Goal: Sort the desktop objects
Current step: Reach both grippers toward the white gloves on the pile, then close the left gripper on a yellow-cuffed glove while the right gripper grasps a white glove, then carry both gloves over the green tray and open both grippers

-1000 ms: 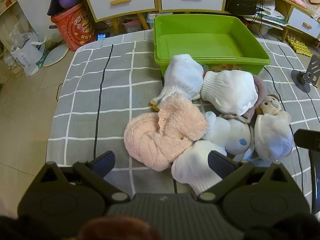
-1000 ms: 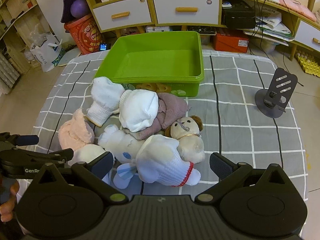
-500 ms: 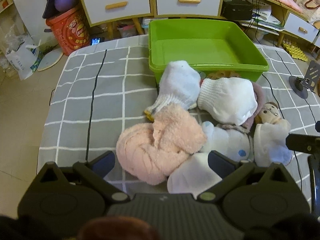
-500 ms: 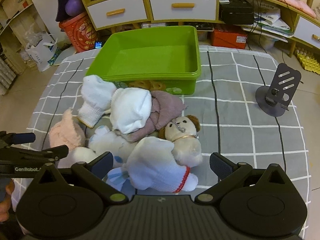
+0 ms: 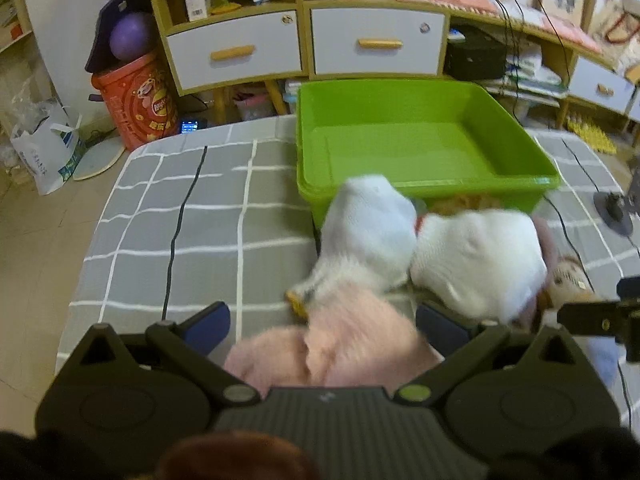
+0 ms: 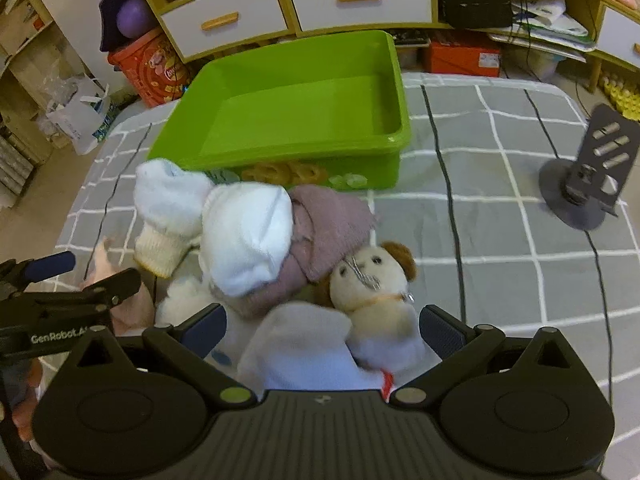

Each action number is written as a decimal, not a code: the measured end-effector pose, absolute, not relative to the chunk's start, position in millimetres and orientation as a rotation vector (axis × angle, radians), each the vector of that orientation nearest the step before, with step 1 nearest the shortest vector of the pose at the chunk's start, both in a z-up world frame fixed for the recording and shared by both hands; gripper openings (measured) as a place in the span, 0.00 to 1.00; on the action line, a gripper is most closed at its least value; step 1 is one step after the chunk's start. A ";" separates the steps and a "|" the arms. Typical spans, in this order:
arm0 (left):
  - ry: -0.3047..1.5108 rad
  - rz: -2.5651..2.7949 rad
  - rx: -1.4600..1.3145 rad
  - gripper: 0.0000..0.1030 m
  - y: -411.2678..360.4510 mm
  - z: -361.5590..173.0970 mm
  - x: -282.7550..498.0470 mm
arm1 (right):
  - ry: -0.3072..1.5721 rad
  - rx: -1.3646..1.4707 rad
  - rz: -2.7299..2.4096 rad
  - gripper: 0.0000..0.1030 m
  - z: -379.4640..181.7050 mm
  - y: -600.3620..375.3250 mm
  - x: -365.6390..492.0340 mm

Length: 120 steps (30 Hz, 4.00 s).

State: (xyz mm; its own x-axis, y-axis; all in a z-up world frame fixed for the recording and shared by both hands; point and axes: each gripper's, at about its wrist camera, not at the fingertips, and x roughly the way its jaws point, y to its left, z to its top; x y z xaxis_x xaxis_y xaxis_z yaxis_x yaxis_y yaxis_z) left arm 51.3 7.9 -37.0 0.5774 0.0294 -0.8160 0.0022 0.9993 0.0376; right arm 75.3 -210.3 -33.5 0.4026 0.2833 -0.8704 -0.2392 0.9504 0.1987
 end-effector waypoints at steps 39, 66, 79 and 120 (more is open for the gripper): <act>0.962 -0.090 -0.223 0.61 21.7 -72.8 98.6 | 1.023 0.122 0.476 0.53 -42.3 -179.2 102.2; 0.954 -0.086 -0.290 0.37 30.1 -39.5 77.5 | 0.957 0.119 0.446 0.45 -8.6 -182.5 82.8; 1.000 -0.085 -0.288 0.37 28.7 -49.0 79.7 | 1.052 0.125 0.415 0.68 -37.6 -175.9 95.2; 0.937 -0.090 -0.349 0.65 36.1 -17.7 90.0 | 0.862 0.325 0.326 0.57 17.7 -195.6 111.5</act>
State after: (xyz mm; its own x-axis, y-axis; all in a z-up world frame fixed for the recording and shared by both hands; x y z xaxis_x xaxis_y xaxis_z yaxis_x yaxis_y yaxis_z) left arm 90.0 36.1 -17.7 0.5927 -0.2261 -0.7731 -0.0744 0.9404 -0.3320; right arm 111.5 -195.6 17.7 0.6079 0.4055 -0.6826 -0.1470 0.9023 0.4052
